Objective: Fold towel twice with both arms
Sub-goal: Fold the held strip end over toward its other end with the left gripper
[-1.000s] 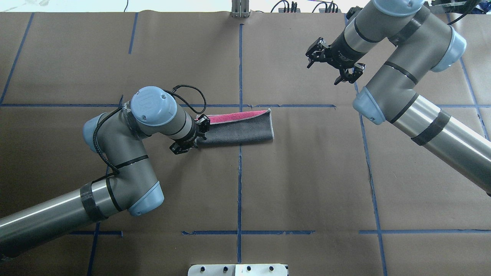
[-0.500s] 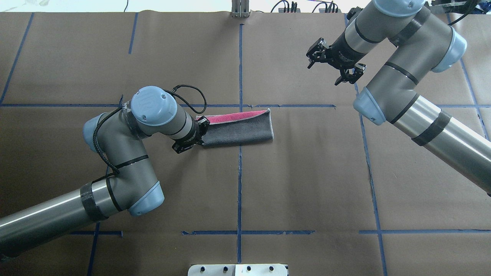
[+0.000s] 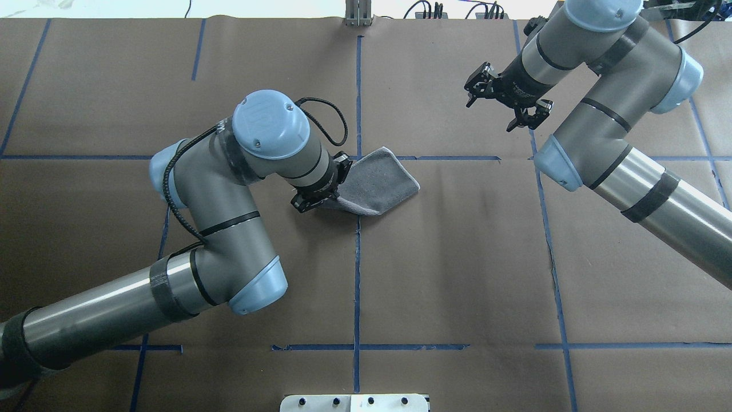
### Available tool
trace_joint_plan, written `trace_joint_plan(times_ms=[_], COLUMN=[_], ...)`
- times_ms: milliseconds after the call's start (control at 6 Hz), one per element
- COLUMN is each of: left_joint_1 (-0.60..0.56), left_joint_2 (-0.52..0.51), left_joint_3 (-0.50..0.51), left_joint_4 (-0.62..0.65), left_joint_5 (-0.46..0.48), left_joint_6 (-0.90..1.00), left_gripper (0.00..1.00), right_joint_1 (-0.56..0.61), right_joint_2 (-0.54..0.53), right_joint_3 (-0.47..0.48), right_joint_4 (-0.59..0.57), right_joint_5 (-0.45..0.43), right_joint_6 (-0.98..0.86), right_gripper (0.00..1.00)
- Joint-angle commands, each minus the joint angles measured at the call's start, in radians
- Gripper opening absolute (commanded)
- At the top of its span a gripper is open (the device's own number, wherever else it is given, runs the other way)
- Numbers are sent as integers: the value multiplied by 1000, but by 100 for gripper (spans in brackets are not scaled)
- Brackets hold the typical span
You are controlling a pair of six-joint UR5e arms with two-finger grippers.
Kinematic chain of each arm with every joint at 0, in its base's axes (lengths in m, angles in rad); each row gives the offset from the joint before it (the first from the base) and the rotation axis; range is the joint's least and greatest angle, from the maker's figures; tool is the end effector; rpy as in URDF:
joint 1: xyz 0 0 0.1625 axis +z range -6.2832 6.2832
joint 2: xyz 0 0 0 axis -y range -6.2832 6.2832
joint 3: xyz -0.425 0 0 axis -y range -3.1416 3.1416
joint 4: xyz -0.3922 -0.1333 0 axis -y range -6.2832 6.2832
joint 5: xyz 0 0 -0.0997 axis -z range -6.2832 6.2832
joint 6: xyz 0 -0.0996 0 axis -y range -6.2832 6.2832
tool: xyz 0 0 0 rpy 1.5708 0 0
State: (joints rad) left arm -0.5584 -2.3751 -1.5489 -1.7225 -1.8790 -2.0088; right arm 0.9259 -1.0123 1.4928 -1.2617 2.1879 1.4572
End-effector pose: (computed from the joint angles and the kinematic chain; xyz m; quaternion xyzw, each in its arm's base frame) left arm 0.5559 -0.4688 0.1570 -0.1100 0.4524 -0.3609 0.8081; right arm -0.3608 -0.6056 0.3280 -0.0613 -0.4573 0.2402 0.8541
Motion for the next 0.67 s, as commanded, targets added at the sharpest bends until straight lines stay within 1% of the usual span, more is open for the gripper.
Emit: trace_joint_plan(times_ms=[0, 167, 333, 500], left_joint_1=[3, 3, 3, 3], left_joint_2=[-222, -286, -321, -360], left_joint_3=[242, 322, 396, 503], left_joint_4=[1, -8, -72, -172], left_joint_5=[3, 3, 4, 73], left_joint_6=[-8, -4, -4, -7], left_gripper=[0, 0, 0, 0], right_joint_1=[1, 4, 7, 14], right_joint_2=[-28, -43, -101, -135], right_joint_3=[27, 41, 78, 92], right_joint_4=[1, 2, 7, 11], right_joint_5=[1, 1, 1, 3], right_joint_6=[-9, -46, -122, -156], right_gripper=[100, 100, 100, 100])
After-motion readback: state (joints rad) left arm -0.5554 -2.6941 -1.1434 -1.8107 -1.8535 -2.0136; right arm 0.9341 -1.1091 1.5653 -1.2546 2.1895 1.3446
